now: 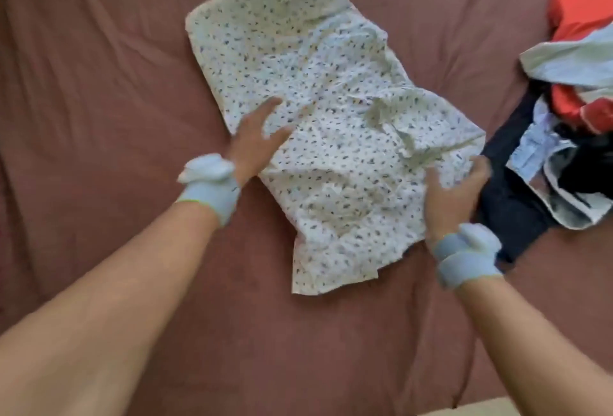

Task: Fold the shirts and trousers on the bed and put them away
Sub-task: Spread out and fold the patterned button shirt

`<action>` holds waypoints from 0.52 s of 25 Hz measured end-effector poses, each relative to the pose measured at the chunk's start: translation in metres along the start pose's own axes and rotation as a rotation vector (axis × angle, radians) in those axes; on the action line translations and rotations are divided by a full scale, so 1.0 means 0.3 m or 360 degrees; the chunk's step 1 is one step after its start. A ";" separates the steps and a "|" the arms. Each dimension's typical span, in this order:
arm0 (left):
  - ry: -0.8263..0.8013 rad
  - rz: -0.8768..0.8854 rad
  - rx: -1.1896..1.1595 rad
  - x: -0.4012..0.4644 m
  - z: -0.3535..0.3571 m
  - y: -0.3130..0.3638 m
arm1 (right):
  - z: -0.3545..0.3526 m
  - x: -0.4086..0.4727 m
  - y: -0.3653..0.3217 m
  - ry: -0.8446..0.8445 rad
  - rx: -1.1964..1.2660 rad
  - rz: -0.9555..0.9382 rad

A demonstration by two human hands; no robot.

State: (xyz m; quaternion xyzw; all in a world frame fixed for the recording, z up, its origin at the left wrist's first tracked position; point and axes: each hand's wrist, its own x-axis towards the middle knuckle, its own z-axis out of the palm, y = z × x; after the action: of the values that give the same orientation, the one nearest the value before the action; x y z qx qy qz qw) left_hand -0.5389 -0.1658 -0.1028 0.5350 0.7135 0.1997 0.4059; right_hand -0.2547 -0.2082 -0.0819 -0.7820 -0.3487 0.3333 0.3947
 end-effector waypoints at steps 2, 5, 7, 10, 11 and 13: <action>0.0082 -0.0417 -0.0064 -0.083 -0.008 -0.193 | 0.074 -0.160 0.144 -0.0563 -0.0430 -0.0360; 0.0203 -0.0865 -0.0654 -0.082 0.041 -0.264 | 0.231 -0.403 0.245 -0.1177 -0.1172 -0.1245; 0.0269 -0.0903 -0.0981 -0.033 0.077 -0.261 | 0.291 -0.453 0.278 -0.1364 -0.1621 -0.1319; 0.0367 -0.0780 -0.1104 0.069 0.082 -0.256 | 0.324 -0.454 0.293 -0.1266 -0.1749 -0.1215; 0.0440 -0.0732 -0.1043 0.084 0.071 -0.261 | 0.328 -0.459 0.308 -0.1201 -0.1734 -0.1254; 0.0586 -0.0648 -0.0910 0.058 0.029 -0.270 | 0.331 -0.457 0.323 -0.1180 -0.1679 -0.1346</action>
State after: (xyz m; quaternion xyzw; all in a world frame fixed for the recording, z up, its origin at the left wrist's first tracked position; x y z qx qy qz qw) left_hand -0.5823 -0.1793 -0.1725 0.2032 0.7816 0.3981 0.4351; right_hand -0.3796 -0.3240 -0.1769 -0.5040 -0.8402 0.1839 -0.0791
